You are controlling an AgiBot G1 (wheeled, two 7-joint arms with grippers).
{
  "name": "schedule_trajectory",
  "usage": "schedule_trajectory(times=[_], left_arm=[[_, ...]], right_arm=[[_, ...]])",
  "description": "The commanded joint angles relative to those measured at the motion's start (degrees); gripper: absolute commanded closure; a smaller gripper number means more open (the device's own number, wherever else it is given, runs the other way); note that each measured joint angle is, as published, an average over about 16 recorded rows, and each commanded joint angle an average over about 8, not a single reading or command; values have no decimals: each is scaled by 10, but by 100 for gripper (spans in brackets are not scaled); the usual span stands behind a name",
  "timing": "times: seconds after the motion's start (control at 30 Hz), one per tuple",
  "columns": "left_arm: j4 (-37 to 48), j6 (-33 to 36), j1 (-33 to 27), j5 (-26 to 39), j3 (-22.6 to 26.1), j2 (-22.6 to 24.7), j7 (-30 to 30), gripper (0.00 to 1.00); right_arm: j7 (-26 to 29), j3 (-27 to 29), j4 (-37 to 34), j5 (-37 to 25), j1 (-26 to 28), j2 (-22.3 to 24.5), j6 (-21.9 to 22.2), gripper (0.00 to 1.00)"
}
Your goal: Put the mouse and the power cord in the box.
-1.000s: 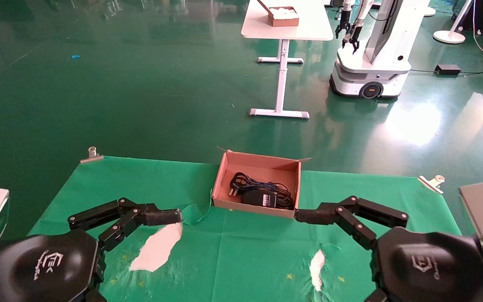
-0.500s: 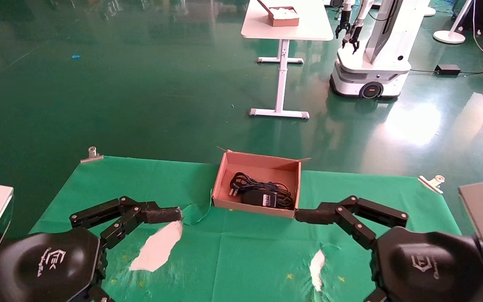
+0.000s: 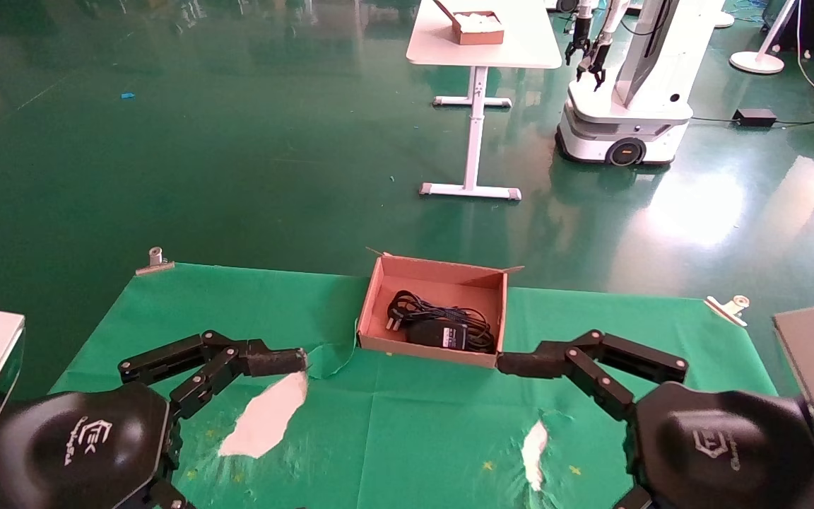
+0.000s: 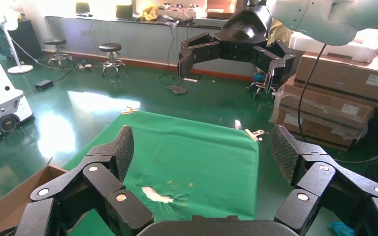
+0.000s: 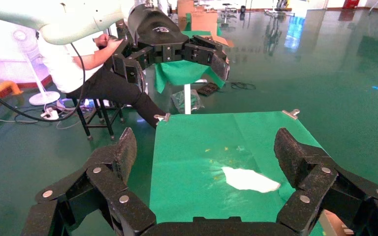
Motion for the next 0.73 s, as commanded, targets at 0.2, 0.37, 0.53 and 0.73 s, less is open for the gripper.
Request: schedule_trajectory(times=[0.2,0.37,0.53,0.73], left_arm=[[0,0,0,0,0,0,0,0],[0,0,0,1,0,0,0,0],[1,-1,0,1,1,0,0,0],[1,-1,0,1,1,0,0,0]], right_arm=[[0,0,0,0,0,0,0,0],[0,0,0,0,0,0,0,0],[0,0,0,0,0,0,0,0],[0,0,0,0,0,0,0,0]])
